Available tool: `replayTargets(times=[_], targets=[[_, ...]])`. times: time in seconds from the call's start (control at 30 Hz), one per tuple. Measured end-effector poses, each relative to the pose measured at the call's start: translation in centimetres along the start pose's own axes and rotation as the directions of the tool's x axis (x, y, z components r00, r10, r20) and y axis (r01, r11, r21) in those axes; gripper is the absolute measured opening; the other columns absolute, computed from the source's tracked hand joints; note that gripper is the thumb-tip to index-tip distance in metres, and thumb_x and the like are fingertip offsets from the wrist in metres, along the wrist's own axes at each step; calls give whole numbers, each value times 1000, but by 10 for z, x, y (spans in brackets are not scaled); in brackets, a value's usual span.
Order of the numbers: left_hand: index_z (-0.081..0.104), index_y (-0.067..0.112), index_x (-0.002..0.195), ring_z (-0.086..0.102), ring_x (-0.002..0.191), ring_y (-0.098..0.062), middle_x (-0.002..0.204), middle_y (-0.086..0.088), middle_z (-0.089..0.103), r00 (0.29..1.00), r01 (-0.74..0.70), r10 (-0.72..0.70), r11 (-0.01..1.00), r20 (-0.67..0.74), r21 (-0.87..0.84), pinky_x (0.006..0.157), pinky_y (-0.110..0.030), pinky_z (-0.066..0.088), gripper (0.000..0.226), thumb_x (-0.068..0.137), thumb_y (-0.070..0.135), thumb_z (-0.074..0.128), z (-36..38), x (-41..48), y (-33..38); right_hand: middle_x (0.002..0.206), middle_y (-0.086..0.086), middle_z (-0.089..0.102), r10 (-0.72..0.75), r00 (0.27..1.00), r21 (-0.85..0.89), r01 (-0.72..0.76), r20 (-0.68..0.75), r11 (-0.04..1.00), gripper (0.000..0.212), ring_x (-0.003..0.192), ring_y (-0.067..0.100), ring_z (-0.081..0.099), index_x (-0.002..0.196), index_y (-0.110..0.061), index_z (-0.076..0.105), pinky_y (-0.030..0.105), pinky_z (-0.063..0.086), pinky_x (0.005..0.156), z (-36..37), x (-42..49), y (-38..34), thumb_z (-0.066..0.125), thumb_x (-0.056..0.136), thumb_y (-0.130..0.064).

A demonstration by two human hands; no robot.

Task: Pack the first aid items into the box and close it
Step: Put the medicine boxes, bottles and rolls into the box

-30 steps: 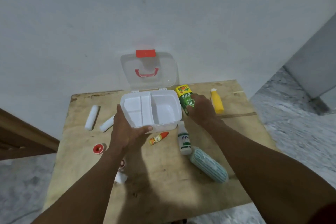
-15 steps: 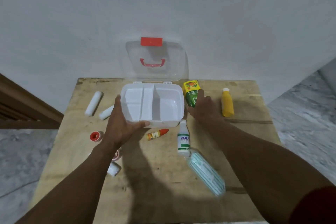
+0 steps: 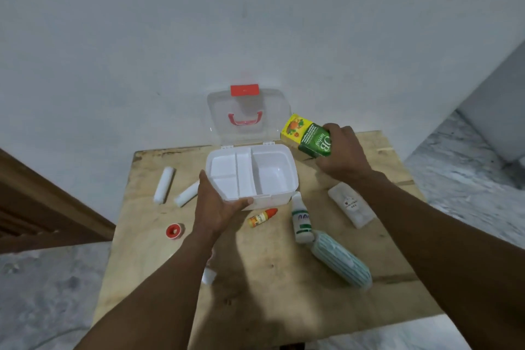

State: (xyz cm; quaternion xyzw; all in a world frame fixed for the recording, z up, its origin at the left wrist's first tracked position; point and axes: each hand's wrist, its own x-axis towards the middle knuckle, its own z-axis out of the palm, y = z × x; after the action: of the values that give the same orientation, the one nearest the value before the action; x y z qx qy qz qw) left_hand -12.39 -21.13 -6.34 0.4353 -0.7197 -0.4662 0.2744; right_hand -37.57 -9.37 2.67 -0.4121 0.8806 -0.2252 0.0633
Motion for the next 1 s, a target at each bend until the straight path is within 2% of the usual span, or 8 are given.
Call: replayTargets(times=[0.13, 0.23, 0.3, 0.47, 0.7, 0.83, 0.9, 1.0], targets=[[34, 17, 131, 48, 119, -17, 126, 2, 49, 1000, -16, 16, 1000, -12, -18, 96, -37, 46, 100, 53, 31, 95, 0, -1, -3, 117, 15, 50, -114, 979, -237, 153, 170, 959, 66, 104, 36, 50, 136, -15, 48, 37, 42, 89, -5, -11, -30, 70, 74, -18], [26, 12, 141, 45, 127, -23, 136, -4, 47, 1000, 9, -9, 1000, 7, 2, 101, -49, 47, 116, 52, 45, 92, 2, -1, -6, 118, 14, 52, -144, 950, -383, 247, 278, 890, 57, 108, 33, 44, 130, -10, 45, 39, 42, 92, 5, -12, -54, 64, 76, -15], [18, 9, 145, 43, 131, -26, 140, -7, 45, 1000, 14, -14, 1000, 9, 11, 103, -53, 46, 122, 55, 44, 91, 2, -2, -5, 118, 15, 52, -136, 941, -446, 270, 309, 853, 49, 111, 33, 42, 124, -6, 46, 39, 45, 91, 12, -11, -70, 61, 78, -9], [32, 26, 126, 52, 110, 2, 118, 10, 53, 998, -54, 52, 996, -30, -71, 89, -33, 52, 94, 57, 31, 94, 3, -4, -3, 120, 14, 53, -70, 940, -570, 259, 333, 779, 49, 121, 34, 40, 125, -4, 47, 37, 47, 91, 23, 4, -89, 65, 82, -15], [36, 34, 127, 52, 111, 5, 116, 22, 53, 993, -98, 91, 990, -75, -105, 83, -13, 47, 90, 59, 32, 94, 5, -4, -5, 126, 17, 45, -91, 915, -527, 306, 394, 793, 66, 124, 34, 35, 127, -6, 50, 40, 46, 96, 31, 22, -78, 71, 80, -47], [34, 32, 133, 51, 115, 4, 120, 21, 51, 996, -47, 40, 994, -77, -97, 85, -14, 48, 98, 55, 45, 93, 5, -2, -6, 129, 21, 41, -148, 903, -484, 348, 403, 803, 56, 121, 35, 39, 128, -8, 51, 40, 46, 94, 60, 22, -81, 72, 83, -33], [32, 32, 133, 49, 113, 10, 118, 25, 48, 997, -30, 24, 996, -74, -83, 78, -5, 45, 100, 55, 46, 93, 4, -2, -6, 130, 21, 42, -154, 890, -443, 356, 430, 822, 53, 118, 35, 45, 130, -9, 50, 38, 46, 94, 75, 20, -82, 71, 83, -21], [28, 34, 133, 45, 110, 19, 116, 30, 44, 998, -28, 22, 995, -63, -95, 75, 2, 43, 100, 57, 41, 93, 3, -3, -2, 132, 19, 48, -173, 866, -363, 368, 470, 856, 60, 117, 33, 53, 135, -6, 46, 37, 45, 97, 94, 20, -80, 74, 83, -16]])
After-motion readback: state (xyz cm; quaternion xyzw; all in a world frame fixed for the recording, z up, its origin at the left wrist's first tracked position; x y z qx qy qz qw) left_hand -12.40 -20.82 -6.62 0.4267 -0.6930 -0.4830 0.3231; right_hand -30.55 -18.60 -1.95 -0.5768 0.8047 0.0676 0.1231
